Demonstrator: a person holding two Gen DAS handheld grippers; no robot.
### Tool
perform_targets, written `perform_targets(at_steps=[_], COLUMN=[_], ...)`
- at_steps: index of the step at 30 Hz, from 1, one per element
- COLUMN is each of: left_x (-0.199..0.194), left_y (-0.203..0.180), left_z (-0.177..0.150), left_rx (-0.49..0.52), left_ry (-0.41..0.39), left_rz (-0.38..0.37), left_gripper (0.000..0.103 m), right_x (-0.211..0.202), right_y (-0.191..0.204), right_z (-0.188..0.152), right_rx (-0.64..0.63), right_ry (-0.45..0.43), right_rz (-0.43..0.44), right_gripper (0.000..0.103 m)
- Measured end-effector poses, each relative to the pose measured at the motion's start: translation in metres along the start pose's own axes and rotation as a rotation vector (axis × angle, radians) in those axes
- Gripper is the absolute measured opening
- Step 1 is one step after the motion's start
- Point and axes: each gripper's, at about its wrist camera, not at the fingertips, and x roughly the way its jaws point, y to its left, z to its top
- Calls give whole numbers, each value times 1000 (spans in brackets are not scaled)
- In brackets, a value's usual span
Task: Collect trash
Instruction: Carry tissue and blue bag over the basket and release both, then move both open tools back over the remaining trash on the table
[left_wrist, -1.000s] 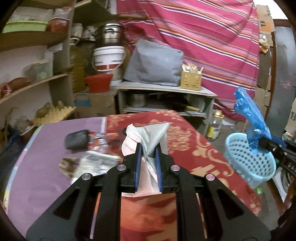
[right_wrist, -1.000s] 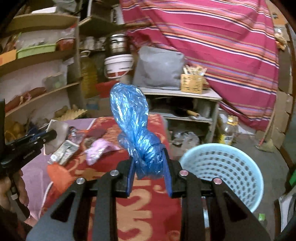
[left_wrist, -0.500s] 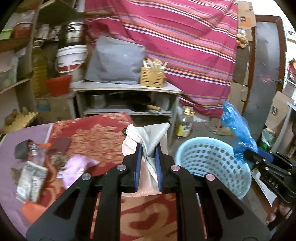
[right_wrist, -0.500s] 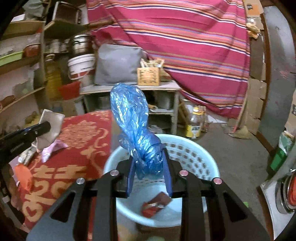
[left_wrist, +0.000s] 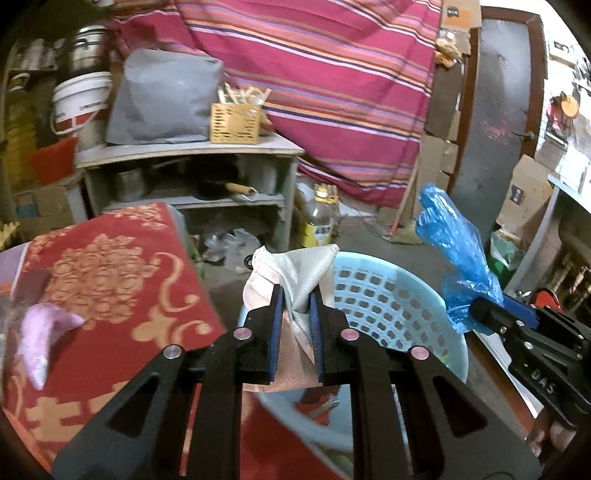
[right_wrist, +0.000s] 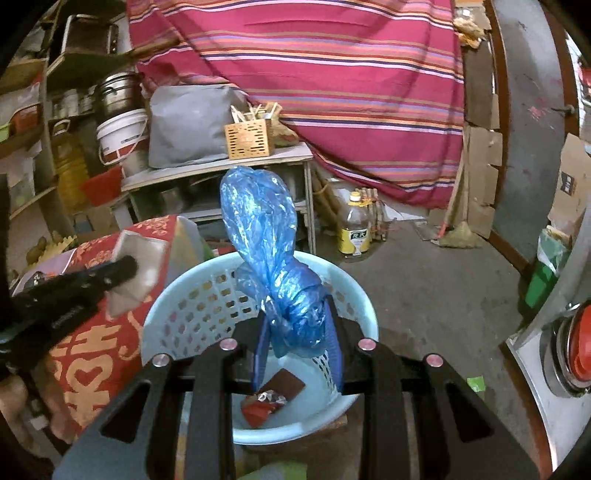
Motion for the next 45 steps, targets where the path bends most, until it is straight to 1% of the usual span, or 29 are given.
perform_targets(at_steps=[5, 7, 9, 10, 11, 12, 14, 16, 17, 18, 19, 20, 21, 26, 28, 30, 31, 32, 36, 38, 43, 45], left_x=[22, 26, 29, 29, 29, 29, 27, 22, 20, 16, 10, 7, 1, -13, -19, -24, -27, -30, -41, -49, -73, -86], left_y=[-13, -16, -17, -17, -16, -15, -13, -9, -8, -6, -2, 0, 5, 24, 31, 38, 41, 44, 56, 64, 84, 94], left_z=[-2, -2, -2, -1, -1, -1, -2, -1, -1, 0, 0, 0, 0, 1, 1, 2, 2, 2, 1, 1, -3, -5], left_rx=[10, 17, 16, 16, 15, 14, 10, 11, 13, 15, 14, 11, 3, -33, -47, -52, -56, -62, -82, -91, -105, -107], left_ry=[37, 42, 41, 39, 38, 38, 36, 31, 26, 16, 0, -7, -22, -36, -41, -46, -48, -51, -58, -63, -80, -86], left_rz=[-29, -28, -24, -23, -18, -13, 1, 14, 23, 45, 69, 81, 102, 147, 157, 173, 180, 185, 205, 220, 265, 285], left_gripper=[13, 20, 29, 31, 35, 41, 49, 53, 58, 66, 70, 77, 80, 89, 90, 91, 92, 93, 94, 94, 97, 97], right_x=[4, 6, 8, 10, 10, 11, 12, 13, 13, 14, 14, 15, 17, 23, 27, 29, 30, 30, 28, 24, 2, -7], right_y=[-9, -11, -13, -14, -15, -15, -15, -12, -14, -13, -13, -11, -9, 1, 8, 14, 17, 19, 27, 31, 51, 65], right_z=[-2, -2, -2, -2, -3, -3, -3, -3, -3, -3, -3, -4, -4, -2, -2, -1, -1, 0, -1, 0, 1, 0], right_rx=[19, 25, 29, 30, 30, 31, 36, 39, 36, 34, 33, 29, 26, 14, 8, 3, 2, 0, -10, -10, -36, -58], right_ry=[7, 11, 14, 16, 18, 19, 21, 22, 20, 20, 19, 21, 22, 31, 37, 37, 34, 31, 37, 34, -1, -16], right_rz=[-10, -11, -13, -14, -15, -16, -18, -19, -18, -16, -15, -12, -9, 1, -2, -17, -27, -29, -38, -32, 13, 40], right_gripper=[27, 27, 27, 27, 27, 27, 27, 27, 27, 27, 27, 27, 27, 29, 30, 41, 59, 65, 69, 75, 79, 83])
